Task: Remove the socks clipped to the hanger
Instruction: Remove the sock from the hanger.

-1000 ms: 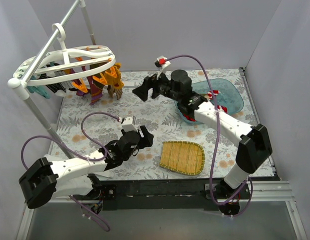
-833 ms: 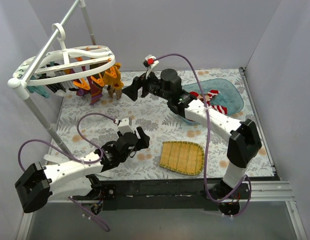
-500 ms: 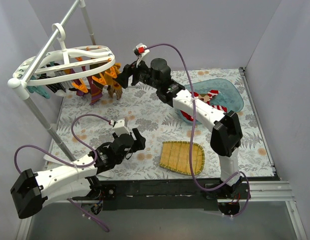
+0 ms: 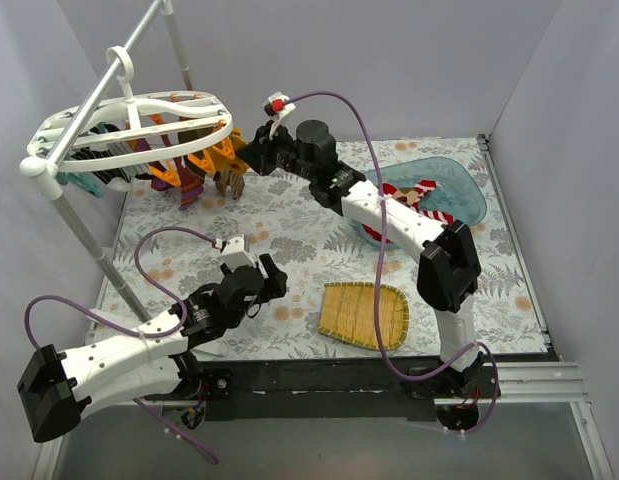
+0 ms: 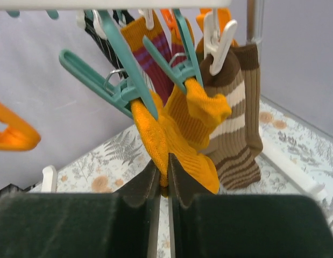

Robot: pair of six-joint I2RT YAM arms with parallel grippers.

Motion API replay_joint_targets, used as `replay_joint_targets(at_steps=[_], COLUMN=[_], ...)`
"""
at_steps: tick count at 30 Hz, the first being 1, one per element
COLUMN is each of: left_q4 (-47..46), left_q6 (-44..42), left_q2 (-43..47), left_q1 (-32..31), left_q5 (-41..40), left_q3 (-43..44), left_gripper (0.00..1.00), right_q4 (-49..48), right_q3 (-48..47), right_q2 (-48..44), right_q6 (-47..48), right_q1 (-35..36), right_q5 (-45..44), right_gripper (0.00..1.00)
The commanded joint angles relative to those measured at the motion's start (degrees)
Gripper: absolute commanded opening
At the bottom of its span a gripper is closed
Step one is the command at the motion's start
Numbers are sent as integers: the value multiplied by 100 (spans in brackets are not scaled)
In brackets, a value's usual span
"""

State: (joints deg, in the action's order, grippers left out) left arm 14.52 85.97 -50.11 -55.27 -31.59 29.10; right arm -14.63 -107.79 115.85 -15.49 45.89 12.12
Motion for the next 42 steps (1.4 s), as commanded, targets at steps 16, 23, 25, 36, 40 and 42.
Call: replay_joint_targets(at_steps=[16,23,25,36,40,42], left_q4=[77,147,165,-931,-1399,-1617], left_q6=[-493,-775,-845,-2039,-2681,-2814], left_q2=[1125,1337,1372,1249,933,670], left_q1=[-11,-11,-19,-11,24,130], left_q5=[-444,-927,-1093,-1903,-1973,-1965], left_q3=[1053,1264,1273,1300,1422,1501], left_gripper=[61,61,62,75,78,80], right_q4=[522,1304,1436,1876,1894,1903], right_q3=[777,425,399,144,135,118], right_q2=[-1917,-1926,-1944,-1996,-2023,-2014], right_q6=[415,459,450,239,186,160], right_q1=[473,667,684,720,720,729], right_q5=[54,80,98,256,300,317], right_gripper=[1,1,1,1,1,1])
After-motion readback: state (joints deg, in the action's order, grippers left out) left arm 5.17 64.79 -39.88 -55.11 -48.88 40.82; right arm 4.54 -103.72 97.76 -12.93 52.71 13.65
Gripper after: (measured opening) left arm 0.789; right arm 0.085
